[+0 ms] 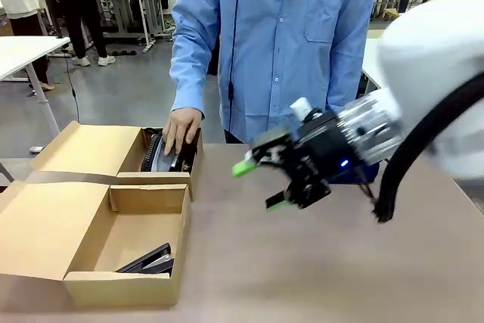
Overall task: Place items inside the box.
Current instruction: Pick up a Pencil pouch or Stapler and place it inside the Mailer Box closest to the robot.
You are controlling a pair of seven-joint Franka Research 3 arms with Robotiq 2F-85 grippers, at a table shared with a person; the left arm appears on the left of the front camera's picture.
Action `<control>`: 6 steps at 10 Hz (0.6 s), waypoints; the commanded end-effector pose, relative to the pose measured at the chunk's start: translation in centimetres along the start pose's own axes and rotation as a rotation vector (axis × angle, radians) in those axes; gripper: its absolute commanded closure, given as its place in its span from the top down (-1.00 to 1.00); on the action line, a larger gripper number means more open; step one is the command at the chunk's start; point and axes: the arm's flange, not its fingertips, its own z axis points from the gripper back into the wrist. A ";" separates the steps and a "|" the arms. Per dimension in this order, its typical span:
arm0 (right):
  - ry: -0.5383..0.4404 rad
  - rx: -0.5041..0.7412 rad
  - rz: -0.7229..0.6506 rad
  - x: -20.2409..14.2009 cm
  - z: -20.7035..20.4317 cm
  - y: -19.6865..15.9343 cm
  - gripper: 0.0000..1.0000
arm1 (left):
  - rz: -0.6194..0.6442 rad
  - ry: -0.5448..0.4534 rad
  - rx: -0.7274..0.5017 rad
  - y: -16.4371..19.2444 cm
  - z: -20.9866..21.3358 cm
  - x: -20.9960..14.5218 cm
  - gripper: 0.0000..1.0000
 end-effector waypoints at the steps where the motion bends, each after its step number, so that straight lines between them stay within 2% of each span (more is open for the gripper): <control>1: 0.063 0.198 0.023 -6.1 8.7 -10.6 1.00 | -0.019 -0.016 -0.026 -0.1 -0.2 -0.4 1.00; 2: 0.041 0.207 0.057 -7.7 11.4 -13.7 1.00 | -0.019 -0.016 -0.026 -0.1 -0.2 -0.4 1.00; 4: -0.018 0.329 0.122 -11.6 16.7 -20.1 1.00 | -0.019 -0.016 -0.026 -0.1 -0.2 -0.4 1.00; 5: -0.049 0.318 0.093 -13.4 18.4 -23.1 1.00 | -0.019 -0.016 -0.026 -0.1 -0.2 -0.4 1.00; 6: -0.087 0.365 0.088 -15.1 19.8 -25.6 1.00 | -0.019 -0.016 -0.026 -0.1 -0.2 -0.4 1.00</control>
